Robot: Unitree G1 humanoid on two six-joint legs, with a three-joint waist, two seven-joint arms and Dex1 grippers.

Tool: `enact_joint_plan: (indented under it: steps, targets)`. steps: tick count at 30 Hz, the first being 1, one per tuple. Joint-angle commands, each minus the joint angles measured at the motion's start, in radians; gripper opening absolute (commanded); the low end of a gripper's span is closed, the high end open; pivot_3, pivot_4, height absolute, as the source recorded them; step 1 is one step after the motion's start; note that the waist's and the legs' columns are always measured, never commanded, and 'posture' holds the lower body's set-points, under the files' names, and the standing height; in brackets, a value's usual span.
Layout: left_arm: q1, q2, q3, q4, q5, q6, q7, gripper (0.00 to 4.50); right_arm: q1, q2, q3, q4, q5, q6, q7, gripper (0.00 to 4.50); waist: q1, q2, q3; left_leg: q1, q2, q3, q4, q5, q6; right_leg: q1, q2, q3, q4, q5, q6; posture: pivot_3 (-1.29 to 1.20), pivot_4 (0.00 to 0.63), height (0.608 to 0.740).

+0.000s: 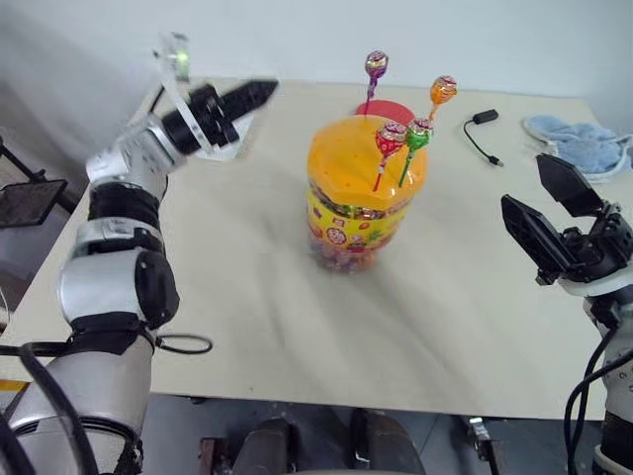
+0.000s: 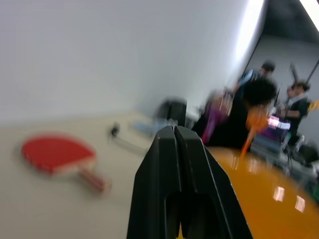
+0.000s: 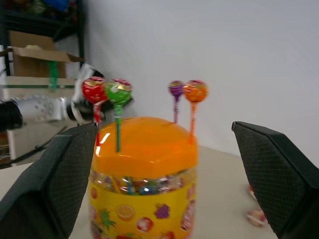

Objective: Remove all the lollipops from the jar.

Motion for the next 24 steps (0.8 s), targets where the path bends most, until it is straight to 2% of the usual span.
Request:
enact_joint_plan:
  steps: [1,5,16,21,24]
  targets:
    - [-0.031,-0.039,-0.024,-0.055,0.023,-0.066,0.013,1.24,-0.013,-0.021,-0.022,0.005,0.005,-0.001,0.011,4.5,0.003,0.0,0.0,0.0,-0.001,0.0,0.0,0.0,0.001,0.0,0.0,0.0,-0.001,0.0,0.001,0.0,0.15,0.74]
    - [-0.081,-0.094,-0.018,-0.008,0.013,-0.067,-0.008,2.42,0.006,-0.038,-0.044,-0.011,0.017,0.011,0.017,4.5,-0.001,0.0,0.0,0.0,-0.001,0.001,0.0,0.0,0.001,0.0,-0.001,0.0,-0.001,0.001,0.001,0.0,0.15,0.74]
    - [-0.204,-0.177,-0.028,0.134,0.058,-0.09,0.008,2.42,0.032,-0.053,-0.083,-0.035,0.023,0.011,0.001,4.5,-0.01,0.0,0.0,0.001,0.0,0.003,-0.002,0.0,0.001,0.0,0.0,0.001,-0.001,0.001,0.001,0.0,0.15,0.74]
    - [-0.236,-0.227,-0.019,0.185,0.088,-0.115,0.095,2.42,0.052,-0.043,-0.09,-0.065,0.025,0.004,-0.02,4.5,-0.003,0.0,0.0,0.001,-0.001,0.002,-0.001,0.0,0.001,0.0,-0.001,0.0,-0.001,0.001,0.001,0.0,0.15,0.74]
    - [-0.248,-0.242,-0.001,0.198,0.086,-0.119,0.11,1.85,0.068,-0.041,-0.104,-0.089,0.031,0.002,-0.036,4.5,0.001,0.0,0.0,0.0,-0.001,0.002,-0.001,0.0,0.002,0.0,-0.001,0.001,-0.002,0.001,0.002,0.0,0.15,0.74]
